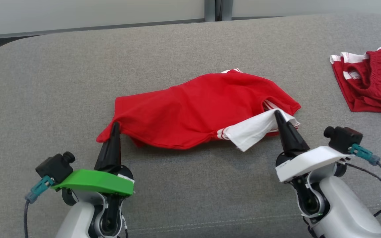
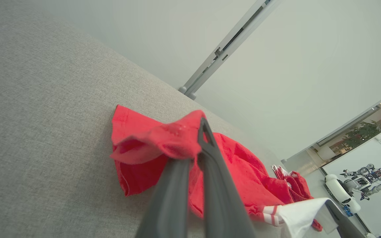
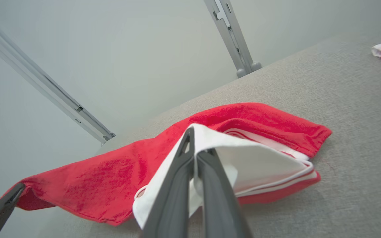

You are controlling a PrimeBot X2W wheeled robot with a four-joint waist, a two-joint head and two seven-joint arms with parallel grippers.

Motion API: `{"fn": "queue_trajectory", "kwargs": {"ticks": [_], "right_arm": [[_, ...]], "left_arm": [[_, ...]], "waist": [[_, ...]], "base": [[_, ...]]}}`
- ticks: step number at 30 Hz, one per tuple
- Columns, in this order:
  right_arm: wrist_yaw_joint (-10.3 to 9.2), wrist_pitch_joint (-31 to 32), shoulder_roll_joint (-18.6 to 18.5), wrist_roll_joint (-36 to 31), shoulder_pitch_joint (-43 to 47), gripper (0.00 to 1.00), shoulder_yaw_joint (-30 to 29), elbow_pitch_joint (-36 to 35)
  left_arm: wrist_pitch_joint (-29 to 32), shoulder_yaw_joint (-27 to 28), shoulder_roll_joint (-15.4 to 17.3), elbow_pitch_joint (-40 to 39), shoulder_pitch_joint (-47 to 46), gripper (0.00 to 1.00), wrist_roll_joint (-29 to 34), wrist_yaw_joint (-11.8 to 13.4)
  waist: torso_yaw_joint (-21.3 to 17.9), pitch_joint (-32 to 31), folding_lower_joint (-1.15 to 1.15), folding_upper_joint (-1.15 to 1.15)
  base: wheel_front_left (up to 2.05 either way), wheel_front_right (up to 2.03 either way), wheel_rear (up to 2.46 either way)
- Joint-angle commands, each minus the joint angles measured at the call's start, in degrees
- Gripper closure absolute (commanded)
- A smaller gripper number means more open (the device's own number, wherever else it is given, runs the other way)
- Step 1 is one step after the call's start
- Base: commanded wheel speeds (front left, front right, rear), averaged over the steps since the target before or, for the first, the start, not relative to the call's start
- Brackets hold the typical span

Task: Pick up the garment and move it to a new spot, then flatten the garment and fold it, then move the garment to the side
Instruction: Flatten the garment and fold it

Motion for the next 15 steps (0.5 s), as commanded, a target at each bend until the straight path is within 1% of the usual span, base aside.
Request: {"fn": "queue_trajectory", "kwargs": {"ticks": [1,4,7,8,11,15], "right_arm": [[0.0,0.76,-1.08,-0.65,0.73,1.0,-1.23,-2.45],[-0.01,3.52,-2.59,-1.42,0.78,1.0,-4.22,-8.34],[0.0,6.98,-3.55,-2.48,-1.02,1.0,-7.27,-13.76],[0.0,6.98,-3.55,-2.48,-1.02,1.0,-7.27,-13.76],[0.0,10.5,-4.19,-4.24,-3.78,1.0,-9.57,-17.77],[0.0,14.55,-3.73,-5.79,-8.82,1.0,-11.86,-21.42]], "left_arm": [[0.26,0.54,0.87,-1.34,-0.62,1.0,0.21,0.46],[1.63,1.01,2.42,-4.71,-1.86,1.0,0.59,1.32],[3.81,0.98,4.1,-7.85,-3.89,1.0,1.31,2.18],[3.81,0.98,4.1,-7.85,-3.89,1.0,1.31,2.18],[6.44,0.92,6.17,-10.64,-7.26,1.0,2.4,3.09],[10.05,1.02,8.23,-13.52,-13.03,1.0,3.33,3.96]], "waist": [[-0.75,-0.82,0.0,0.0],[-1.3,-1.44,0.0,0.0],[-1.77,-1.97,0.0,0.0],[-1.77,-1.97,0.0,0.0],[-2.15,-2.48,0.0,0.0],[-2.48,-3.1,0.0,0.0]], "base": [[0.0,0.0,0.0],[0.0,0.0,0.0],[0.0,0.0,0.0],[0.0,0.0,0.0],[0.0,0.0,0.0],[0.0,0.0,0.0]]}}
